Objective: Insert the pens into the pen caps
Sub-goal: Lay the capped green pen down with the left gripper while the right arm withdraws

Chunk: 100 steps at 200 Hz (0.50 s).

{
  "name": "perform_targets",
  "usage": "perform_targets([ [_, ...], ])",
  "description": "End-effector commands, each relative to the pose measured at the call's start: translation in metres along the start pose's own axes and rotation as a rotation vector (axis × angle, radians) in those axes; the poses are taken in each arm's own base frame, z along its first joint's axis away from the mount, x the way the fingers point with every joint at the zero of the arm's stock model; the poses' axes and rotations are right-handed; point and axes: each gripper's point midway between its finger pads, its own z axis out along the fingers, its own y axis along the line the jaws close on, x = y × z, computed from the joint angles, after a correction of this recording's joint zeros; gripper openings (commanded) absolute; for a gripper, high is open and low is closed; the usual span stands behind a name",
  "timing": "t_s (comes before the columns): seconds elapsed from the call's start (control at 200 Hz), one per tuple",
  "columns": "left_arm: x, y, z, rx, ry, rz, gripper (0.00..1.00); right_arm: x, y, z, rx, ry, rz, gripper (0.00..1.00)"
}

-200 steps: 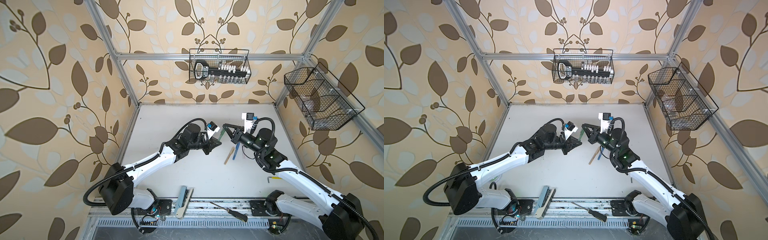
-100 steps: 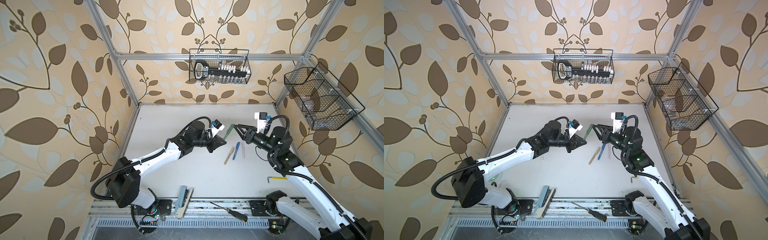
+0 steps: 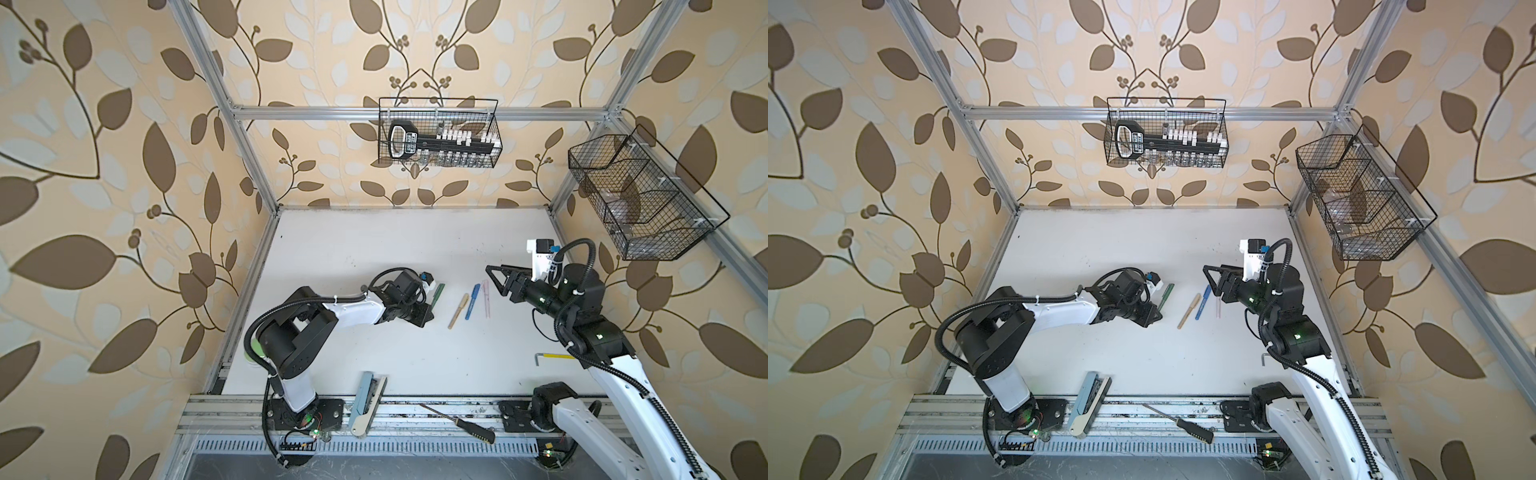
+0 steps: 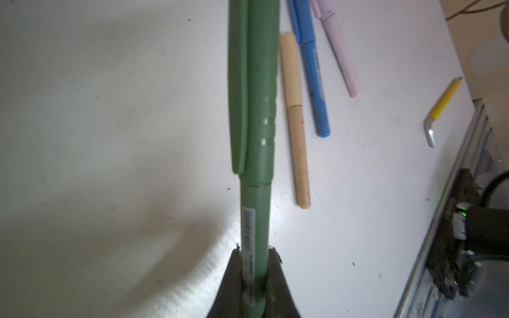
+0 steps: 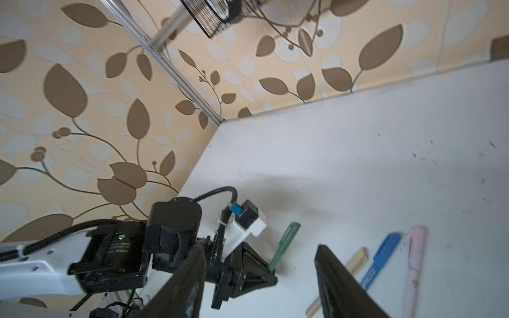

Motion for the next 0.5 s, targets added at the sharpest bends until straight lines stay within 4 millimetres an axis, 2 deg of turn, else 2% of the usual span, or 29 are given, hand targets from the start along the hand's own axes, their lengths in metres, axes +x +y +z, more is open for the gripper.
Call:
perform_targets([
  [0.0,-0.022,0.005,0.006,-0.056,-0.033,-0.048,0.10,0.033,-0.038,0.001,0.170,0.105,-0.014,0.65],
  [0.135,-0.024,0.005,0.023,-0.038,-0.020,-0.059,0.22,0.048,-0.062,0.000,0.271,0.134,-0.021,0.66],
  [0.275,-0.025,0.006,0.032,-0.047,0.000,-0.068,0.35,0.053,-0.075,-0.002,0.333,0.143,-0.033,0.66],
  [0.39,-0.026,0.008,0.029,-0.064,-0.008,-0.070,0.40,0.051,-0.079,-0.005,0.361,0.137,-0.054,0.66],
  [0.495,-0.030,0.014,0.014,-0.124,-0.043,-0.072,0.57,0.047,-0.084,-0.007,0.391,0.120,-0.073,0.67],
])
